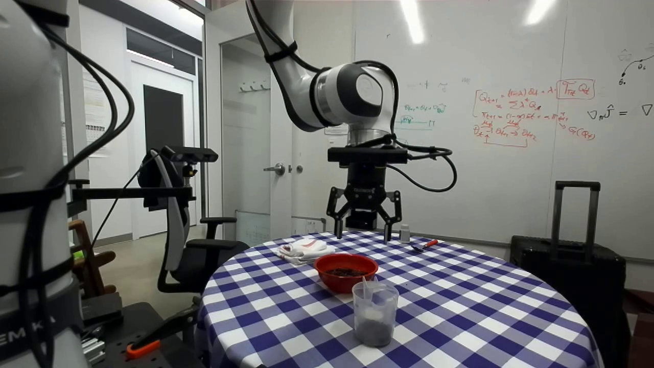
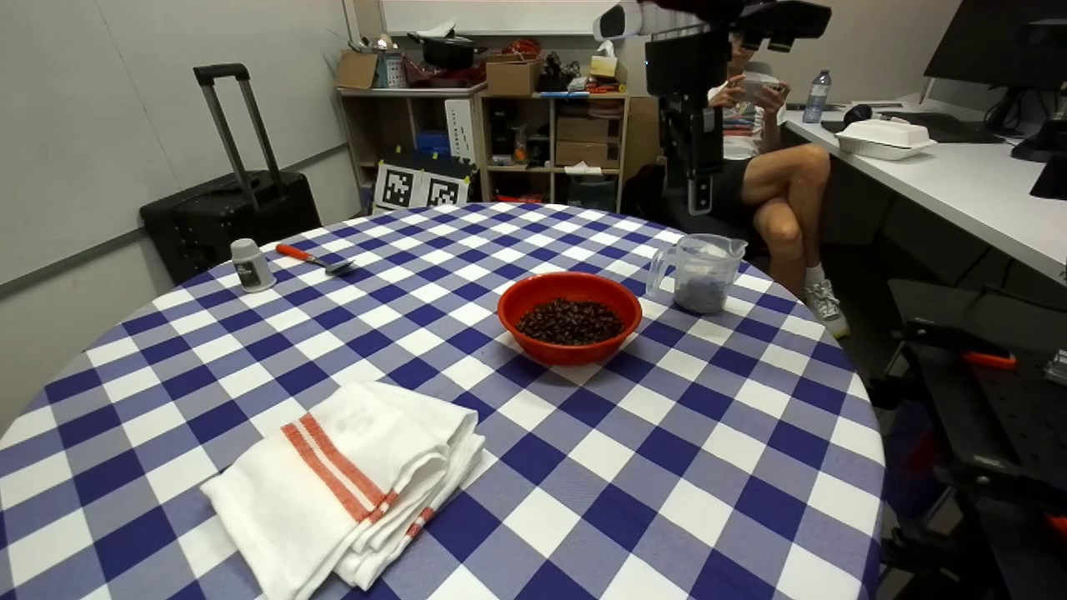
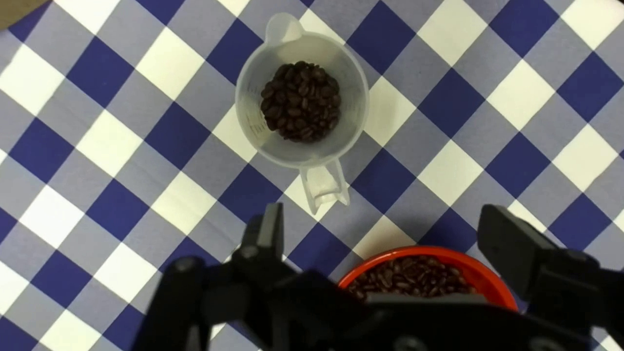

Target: Pour the contents in the jug into the red bowl

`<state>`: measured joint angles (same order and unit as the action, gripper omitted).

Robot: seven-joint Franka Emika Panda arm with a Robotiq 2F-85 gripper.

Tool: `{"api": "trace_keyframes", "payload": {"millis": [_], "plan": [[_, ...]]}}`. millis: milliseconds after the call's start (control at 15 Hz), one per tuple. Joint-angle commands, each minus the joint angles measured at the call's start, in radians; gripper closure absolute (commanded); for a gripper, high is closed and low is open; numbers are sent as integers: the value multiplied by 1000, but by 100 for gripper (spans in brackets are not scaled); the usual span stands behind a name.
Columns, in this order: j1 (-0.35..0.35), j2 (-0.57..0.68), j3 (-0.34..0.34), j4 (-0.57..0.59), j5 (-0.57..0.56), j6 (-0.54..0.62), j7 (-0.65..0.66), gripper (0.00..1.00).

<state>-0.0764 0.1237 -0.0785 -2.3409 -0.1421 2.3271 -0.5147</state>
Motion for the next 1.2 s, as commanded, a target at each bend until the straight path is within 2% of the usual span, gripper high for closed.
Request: {"api": "trace_keyframes", "payload": {"millis": [0,467,667,733,800,867,1133], "plan": [[-6,127,6,79,-69,32,16,0],[-15,252,16,167,-90,28,18,0],[-16,281,16,180,-96,30,25,7],[-15,287,14,180,-99,31,29,13],[-15,293,13,180,-102,32,32,30],[-16,297,12,181,-104,32,34,36],[-16,303,11,181,-121,33,40,67]]}}
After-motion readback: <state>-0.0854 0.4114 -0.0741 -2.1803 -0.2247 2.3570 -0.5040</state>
